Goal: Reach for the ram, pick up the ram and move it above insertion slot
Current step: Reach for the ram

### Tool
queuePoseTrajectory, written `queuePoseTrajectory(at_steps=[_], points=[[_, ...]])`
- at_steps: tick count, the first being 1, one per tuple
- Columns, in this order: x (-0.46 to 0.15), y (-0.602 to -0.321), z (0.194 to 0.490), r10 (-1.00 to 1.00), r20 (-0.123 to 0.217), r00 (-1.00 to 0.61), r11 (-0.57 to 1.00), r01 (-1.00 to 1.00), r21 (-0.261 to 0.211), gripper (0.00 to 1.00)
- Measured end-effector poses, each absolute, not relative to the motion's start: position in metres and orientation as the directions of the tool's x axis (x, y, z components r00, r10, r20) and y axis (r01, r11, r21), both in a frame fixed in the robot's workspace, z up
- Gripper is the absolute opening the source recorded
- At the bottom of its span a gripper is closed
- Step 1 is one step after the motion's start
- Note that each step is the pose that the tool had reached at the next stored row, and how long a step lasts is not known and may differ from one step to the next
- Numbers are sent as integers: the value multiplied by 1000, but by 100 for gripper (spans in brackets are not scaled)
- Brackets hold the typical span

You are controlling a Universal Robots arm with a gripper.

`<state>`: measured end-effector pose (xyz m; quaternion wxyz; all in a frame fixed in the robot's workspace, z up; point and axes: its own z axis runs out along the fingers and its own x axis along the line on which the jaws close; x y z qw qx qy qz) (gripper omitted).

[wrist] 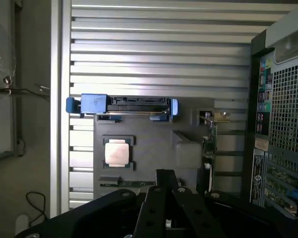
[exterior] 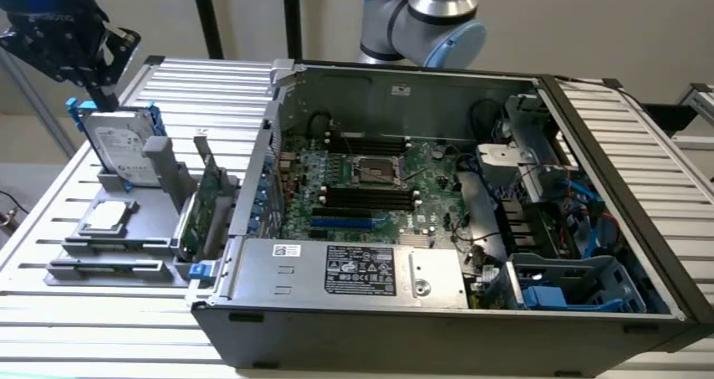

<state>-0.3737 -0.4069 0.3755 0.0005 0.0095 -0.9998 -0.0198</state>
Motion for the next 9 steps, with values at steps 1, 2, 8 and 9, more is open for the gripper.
queuePoseTrajectory(at_steps=[1, 2, 8, 9], points=[[-374, -408, 375, -19, 0, -1000, 999, -19, 40, 11], [-374, -409, 375, -19, 0, -1000, 999, -19, 40, 11], [-374, -424, 375, -19, 0, -1000, 999, -19, 40, 11], [-374, -427, 375, -19, 1, -1000, 999, -19, 40, 11]])
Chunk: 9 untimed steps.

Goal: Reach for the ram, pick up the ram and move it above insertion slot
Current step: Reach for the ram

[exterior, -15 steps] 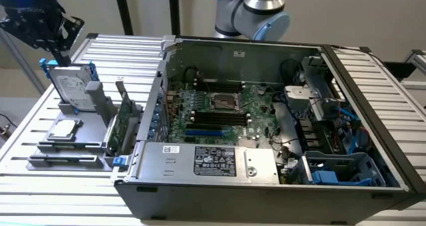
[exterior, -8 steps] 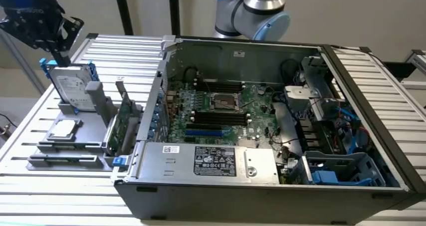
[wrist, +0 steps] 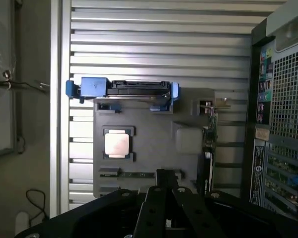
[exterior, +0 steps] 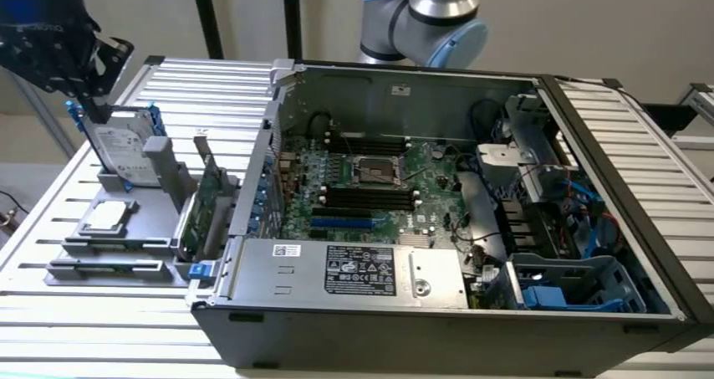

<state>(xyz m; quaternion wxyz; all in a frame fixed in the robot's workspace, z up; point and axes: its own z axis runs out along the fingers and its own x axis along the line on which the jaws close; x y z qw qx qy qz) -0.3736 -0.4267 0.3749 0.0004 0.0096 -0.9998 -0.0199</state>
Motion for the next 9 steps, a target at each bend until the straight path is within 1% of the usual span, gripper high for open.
queuePoseTrajectory(at_steps=[9], points=[[-377, -452, 373, -19, 1, -1000, 999, -19, 40, 11]])
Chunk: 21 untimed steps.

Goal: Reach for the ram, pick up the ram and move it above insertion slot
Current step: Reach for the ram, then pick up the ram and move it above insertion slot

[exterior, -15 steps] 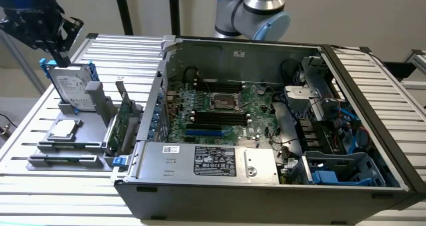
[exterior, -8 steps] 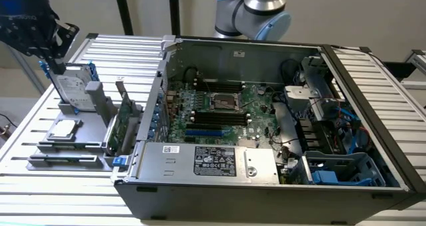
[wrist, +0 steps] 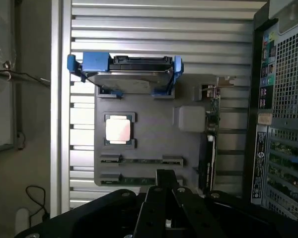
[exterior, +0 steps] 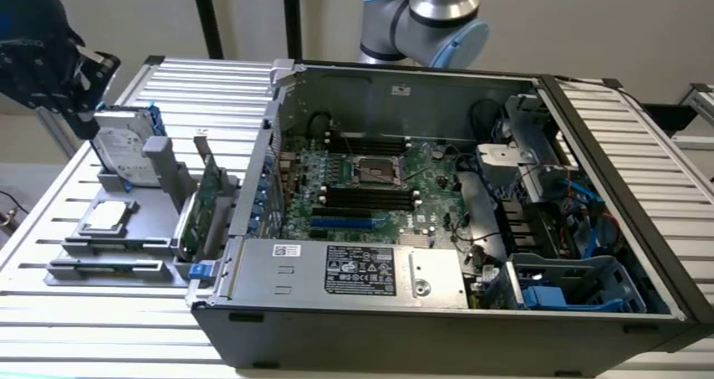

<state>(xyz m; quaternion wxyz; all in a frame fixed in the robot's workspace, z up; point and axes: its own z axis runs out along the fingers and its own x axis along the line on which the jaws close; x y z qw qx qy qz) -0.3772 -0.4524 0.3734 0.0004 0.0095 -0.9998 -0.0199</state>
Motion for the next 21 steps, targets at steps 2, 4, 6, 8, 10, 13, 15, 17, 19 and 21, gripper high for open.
queuePoseTrajectory(at_steps=[2, 4, 6, 8, 10, 13, 15, 17, 19, 21], points=[[-380, -459, 373, -19, 0, -1000, 999, -19, 40, 11], [-383, -464, 373, -19, 0, -1000, 999, -19, 40, 11], [-387, -470, 373, -19, 1, -1000, 999, -19, 40, 11], [-390, -476, 373, -19, 1, -1000, 999, -19, 40, 11], [-392, -481, 372, -19, 0, -1000, 999, -19, 40, 11], [-394, -487, 372, -19, 0, -1000, 999, -19, 40, 11], [-394, -487, 372, -19, 1, -1000, 999, -19, 40, 11], [-394, -487, 372, -30, 1, -1000, 999, -30, 40, 11], [-394, -487, 372, -55, 2, -999, 998, -55, 40, 11], [-394, -487, 372, -86, 3, -996, 996, -86, 40, 11]])
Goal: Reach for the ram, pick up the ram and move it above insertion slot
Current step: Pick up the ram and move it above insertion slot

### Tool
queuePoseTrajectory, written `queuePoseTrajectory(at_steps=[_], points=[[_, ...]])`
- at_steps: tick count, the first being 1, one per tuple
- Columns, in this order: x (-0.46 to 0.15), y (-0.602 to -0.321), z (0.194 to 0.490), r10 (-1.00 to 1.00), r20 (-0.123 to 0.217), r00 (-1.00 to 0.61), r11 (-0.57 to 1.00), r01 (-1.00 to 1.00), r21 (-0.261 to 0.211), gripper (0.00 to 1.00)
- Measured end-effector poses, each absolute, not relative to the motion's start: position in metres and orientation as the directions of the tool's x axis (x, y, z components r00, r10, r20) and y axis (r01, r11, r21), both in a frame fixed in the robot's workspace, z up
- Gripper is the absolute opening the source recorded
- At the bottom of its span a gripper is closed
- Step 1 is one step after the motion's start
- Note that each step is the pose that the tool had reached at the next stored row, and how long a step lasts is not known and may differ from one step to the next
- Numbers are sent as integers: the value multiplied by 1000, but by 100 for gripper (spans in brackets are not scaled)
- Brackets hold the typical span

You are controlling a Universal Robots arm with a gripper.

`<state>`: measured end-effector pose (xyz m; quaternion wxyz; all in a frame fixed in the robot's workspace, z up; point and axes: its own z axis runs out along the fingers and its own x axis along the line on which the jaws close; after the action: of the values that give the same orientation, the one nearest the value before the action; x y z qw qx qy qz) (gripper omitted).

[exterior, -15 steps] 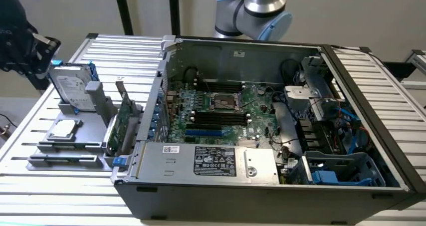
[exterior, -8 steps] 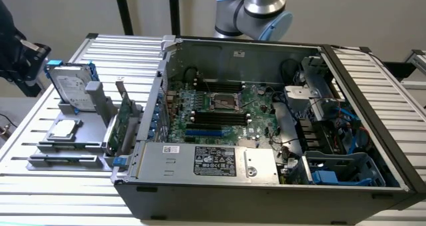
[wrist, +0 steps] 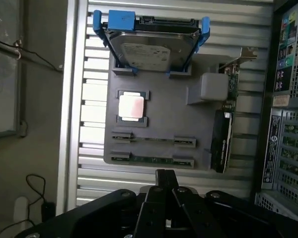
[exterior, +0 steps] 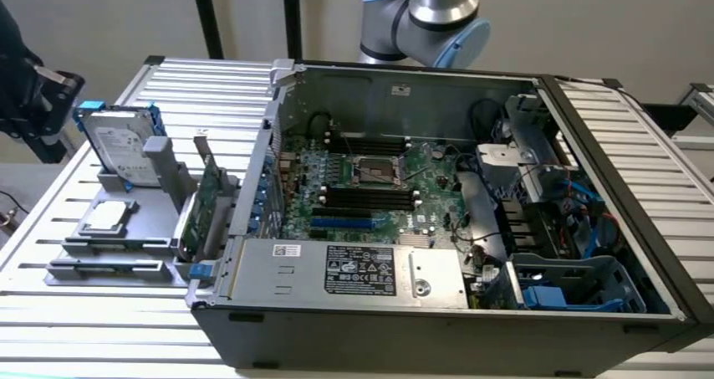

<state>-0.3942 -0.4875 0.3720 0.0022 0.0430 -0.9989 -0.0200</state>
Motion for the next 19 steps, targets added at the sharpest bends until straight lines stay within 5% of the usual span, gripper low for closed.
queuePoseTrajectory(at_steps=[19], points=[[-394, -487, 371, -404, 9, -915, 914, -403, 41, 11]])
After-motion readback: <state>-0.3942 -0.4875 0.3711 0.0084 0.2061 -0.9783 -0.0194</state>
